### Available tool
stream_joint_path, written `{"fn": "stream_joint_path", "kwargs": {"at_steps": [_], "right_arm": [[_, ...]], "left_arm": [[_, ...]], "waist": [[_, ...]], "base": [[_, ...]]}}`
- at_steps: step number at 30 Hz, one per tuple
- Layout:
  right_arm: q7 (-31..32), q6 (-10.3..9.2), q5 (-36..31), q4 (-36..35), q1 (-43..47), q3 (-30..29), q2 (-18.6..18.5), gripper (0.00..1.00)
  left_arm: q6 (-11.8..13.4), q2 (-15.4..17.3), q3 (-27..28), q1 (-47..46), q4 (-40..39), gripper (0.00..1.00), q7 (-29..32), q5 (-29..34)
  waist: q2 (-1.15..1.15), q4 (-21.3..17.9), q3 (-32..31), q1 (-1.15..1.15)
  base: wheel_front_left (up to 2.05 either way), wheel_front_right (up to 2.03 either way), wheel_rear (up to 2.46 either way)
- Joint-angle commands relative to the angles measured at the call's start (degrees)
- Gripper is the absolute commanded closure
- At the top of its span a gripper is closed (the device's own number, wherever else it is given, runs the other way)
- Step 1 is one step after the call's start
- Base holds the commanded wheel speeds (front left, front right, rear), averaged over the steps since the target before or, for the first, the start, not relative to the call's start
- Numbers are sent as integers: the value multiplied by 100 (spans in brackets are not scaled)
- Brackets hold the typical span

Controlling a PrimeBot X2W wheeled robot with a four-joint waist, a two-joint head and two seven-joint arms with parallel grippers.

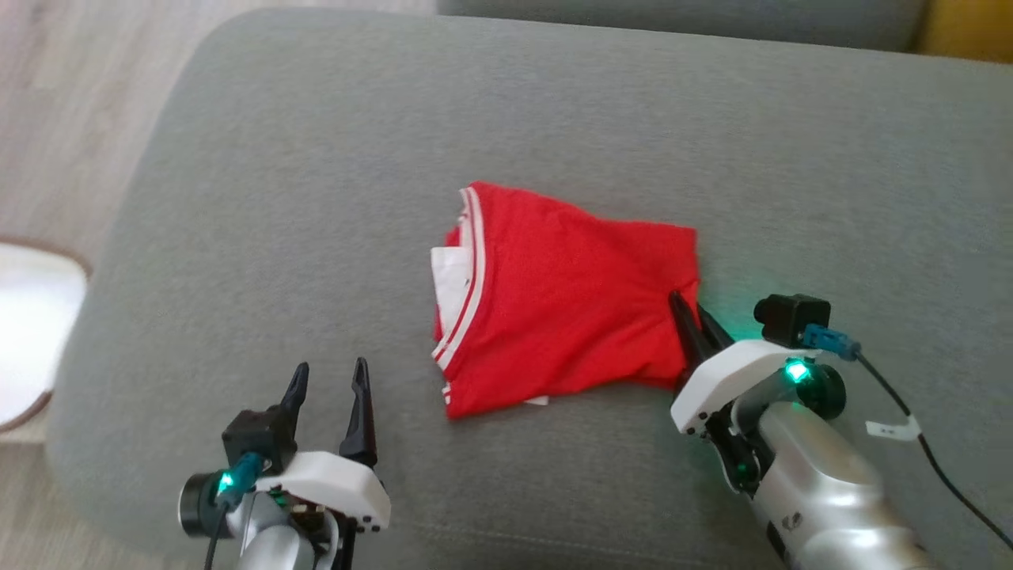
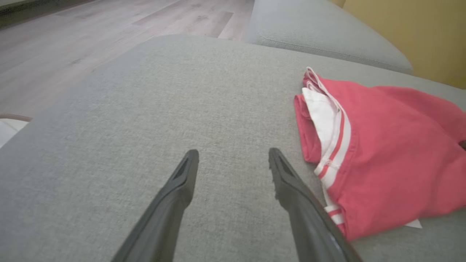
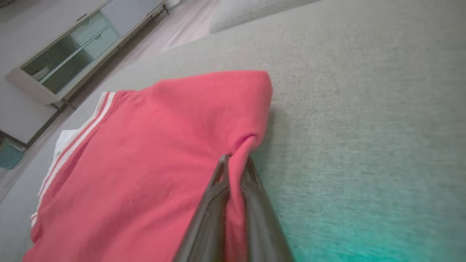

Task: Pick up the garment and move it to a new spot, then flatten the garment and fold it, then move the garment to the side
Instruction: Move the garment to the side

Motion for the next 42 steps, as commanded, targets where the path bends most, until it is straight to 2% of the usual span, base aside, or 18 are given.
{"fn": "stream_joint_path", "kwargs": {"at_steps": [1,8,9,16,21,28,34,38,42], "right_arm": [[-127,37,87,-57,-95,136,55,100],[-241,37,300,-148,-179,276,55,100],[-241,37,300,-148,-179,276,55,100],[-258,37,479,-378,-228,401,55,100],[-261,37,442,-577,-279,295,41,100],[-262,37,-109,-797,-515,-338,-282,100],[-263,37,-972,-855,-1156,-893,-456,100],[-263,37,-1751,-830,-1529,-1581,-755,100],[-263,37,-2654,-626,-1756,-2625,-1064,100]], "left_arm": [[-13,41,208,-252,-149,0,-70,-20],[-63,41,259,-433,-89,0,-70,56],[-63,41,259,-433,-89,0,-70,56],[-139,41,413,-630,42,0,-70,176],[-203,41,479,-715,124,0,-70,230],[-268,41,159,-947,358,0,-70,169],[-215,41,236,-955,352,0,-70,314],[-257,41,355,-1003,349,0,-70,482],[-305,41,424,-1016,315,0,-70,575]], "waist": [[0,-381,-65,0],[0,-1792,-43,0],[0,-1792,-43,0],[0,-3265,116,0],[0,-3992,206,0],[0,-4073,358,0],[0,-3948,523,0],[0,-3635,675,0],[0,-3363,776,0]], "base": [[0,0,0],[0,0,0],[0,0,0],[0,0,0],[0,0,0],[0,0,0],[0,0,0],[0,0,0],[0,0,0]]}}
